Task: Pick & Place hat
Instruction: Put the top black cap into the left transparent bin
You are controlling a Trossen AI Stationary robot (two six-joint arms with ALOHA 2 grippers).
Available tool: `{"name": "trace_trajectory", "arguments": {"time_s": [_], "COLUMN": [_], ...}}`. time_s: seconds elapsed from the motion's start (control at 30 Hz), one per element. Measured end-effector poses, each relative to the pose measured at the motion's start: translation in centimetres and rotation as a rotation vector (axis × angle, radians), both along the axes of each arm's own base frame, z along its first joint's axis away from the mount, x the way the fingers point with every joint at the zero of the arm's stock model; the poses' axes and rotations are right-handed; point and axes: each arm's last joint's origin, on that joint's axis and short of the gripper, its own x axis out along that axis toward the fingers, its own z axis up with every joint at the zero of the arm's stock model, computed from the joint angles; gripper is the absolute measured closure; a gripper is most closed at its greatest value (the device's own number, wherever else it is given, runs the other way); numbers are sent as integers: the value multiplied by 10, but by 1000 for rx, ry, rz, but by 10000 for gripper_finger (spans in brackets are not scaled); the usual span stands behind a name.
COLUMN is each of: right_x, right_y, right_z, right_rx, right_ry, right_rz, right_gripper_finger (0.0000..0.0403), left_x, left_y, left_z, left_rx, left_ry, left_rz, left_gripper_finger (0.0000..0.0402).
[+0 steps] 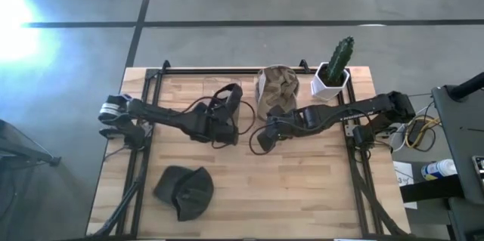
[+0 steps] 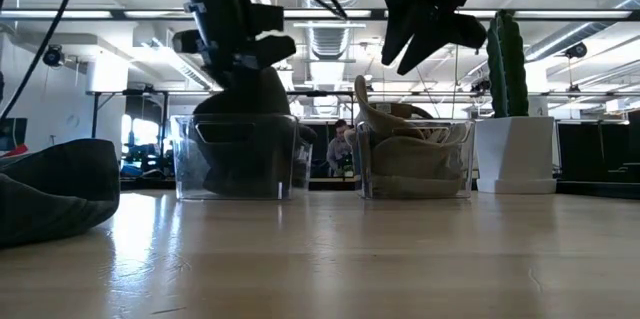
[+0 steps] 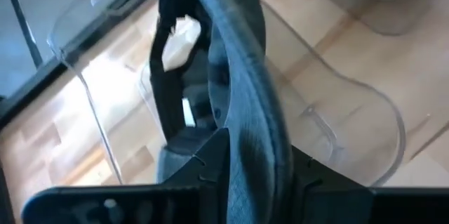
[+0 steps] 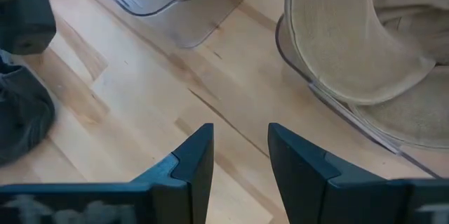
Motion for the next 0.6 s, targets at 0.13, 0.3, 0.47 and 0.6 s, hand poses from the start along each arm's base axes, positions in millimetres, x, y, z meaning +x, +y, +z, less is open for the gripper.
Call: {"name": "trace_trajectory", "arguments": {"time_s": [0.13, 0.3, 0.47, 0.6], "right_x": [0, 1, 1, 2], "right_y": [0, 0, 0, 1], "right_z": [0, 0, 0, 0], "right_rx": [-10, -17, -11, 22], "right_ry": [1, 3, 3, 0], "right_rz": [18, 32, 42, 79], "right_gripper_finger": [271, 271, 271, 271], "left_x": [-5, -15, -34, -56], "left_y": [-1, -2, -3, -15], "left_z": [5, 24, 49, 71], "left_rx": [-27, -32, -97, -164], "left_ry": [-23, -73, -151, -202], "left_rz": [13, -16, -15, -103], "left_gripper_finger": [317, 306, 291, 284]}}
